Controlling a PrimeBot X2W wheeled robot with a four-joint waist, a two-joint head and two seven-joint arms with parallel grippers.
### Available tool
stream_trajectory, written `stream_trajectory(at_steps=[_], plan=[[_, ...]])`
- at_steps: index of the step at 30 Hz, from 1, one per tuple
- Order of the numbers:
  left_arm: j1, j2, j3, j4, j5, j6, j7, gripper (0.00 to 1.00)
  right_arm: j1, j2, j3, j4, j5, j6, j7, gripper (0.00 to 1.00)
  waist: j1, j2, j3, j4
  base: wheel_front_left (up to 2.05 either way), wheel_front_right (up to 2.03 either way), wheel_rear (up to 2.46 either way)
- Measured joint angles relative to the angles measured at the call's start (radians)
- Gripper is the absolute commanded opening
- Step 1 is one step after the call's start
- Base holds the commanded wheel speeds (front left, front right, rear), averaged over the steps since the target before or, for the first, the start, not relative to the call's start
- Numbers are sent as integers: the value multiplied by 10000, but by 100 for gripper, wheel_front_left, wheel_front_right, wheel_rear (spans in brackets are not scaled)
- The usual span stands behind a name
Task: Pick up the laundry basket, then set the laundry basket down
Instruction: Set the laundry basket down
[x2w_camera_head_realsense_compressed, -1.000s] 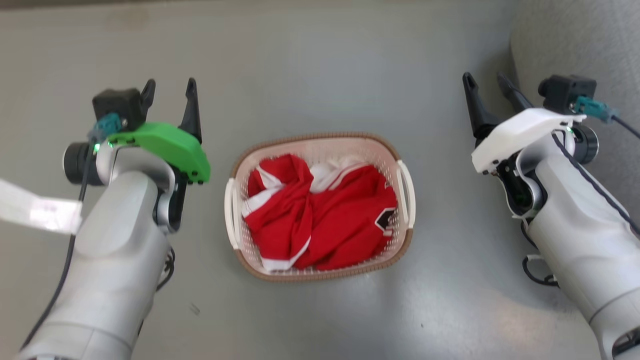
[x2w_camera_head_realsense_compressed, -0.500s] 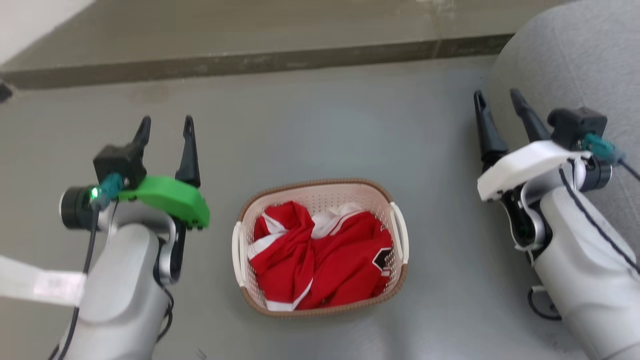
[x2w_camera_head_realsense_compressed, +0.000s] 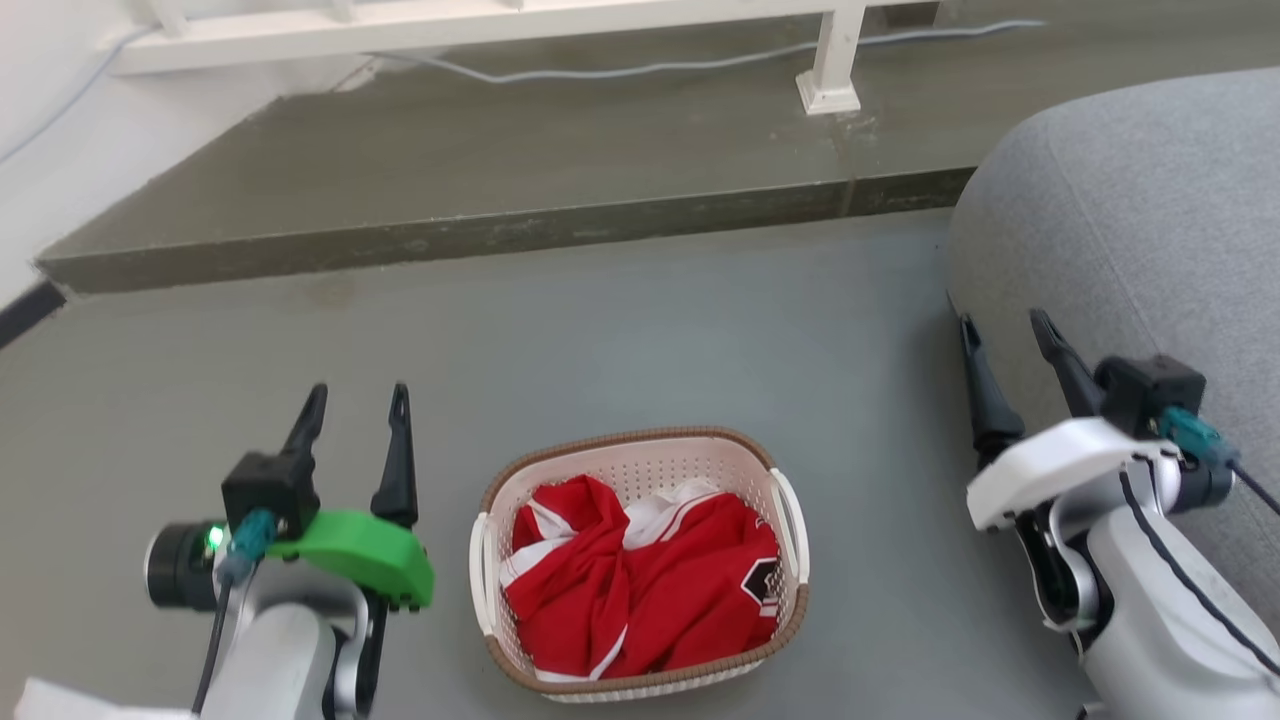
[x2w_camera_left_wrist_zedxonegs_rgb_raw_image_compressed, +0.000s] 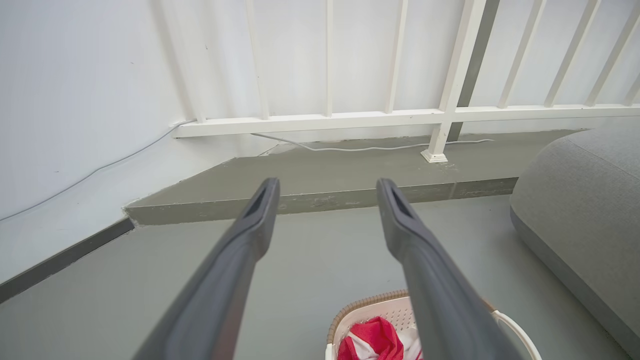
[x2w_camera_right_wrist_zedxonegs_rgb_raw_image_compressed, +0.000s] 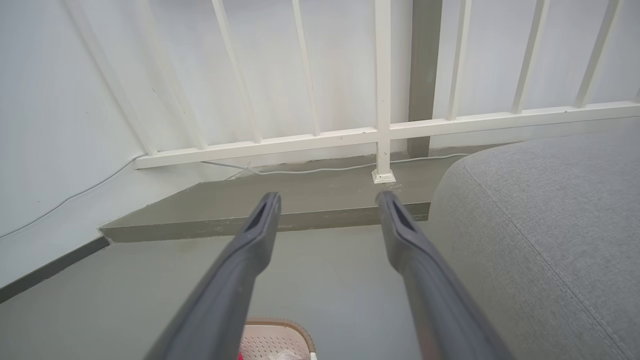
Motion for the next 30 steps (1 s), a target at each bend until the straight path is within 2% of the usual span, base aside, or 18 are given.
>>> stream_trajectory(at_steps=[12,30], plan=[[1580,-29,431,-1185,458,44,0,100,1306,4,-305,-945,-456,-136,2,100,0,0,-262,29,0,0,0],[3150,-360,842,-1854,957,84,0,100,2718,211,-456,-1555,-846,-236,2,100,0,0,-633,131,0,0,0]])
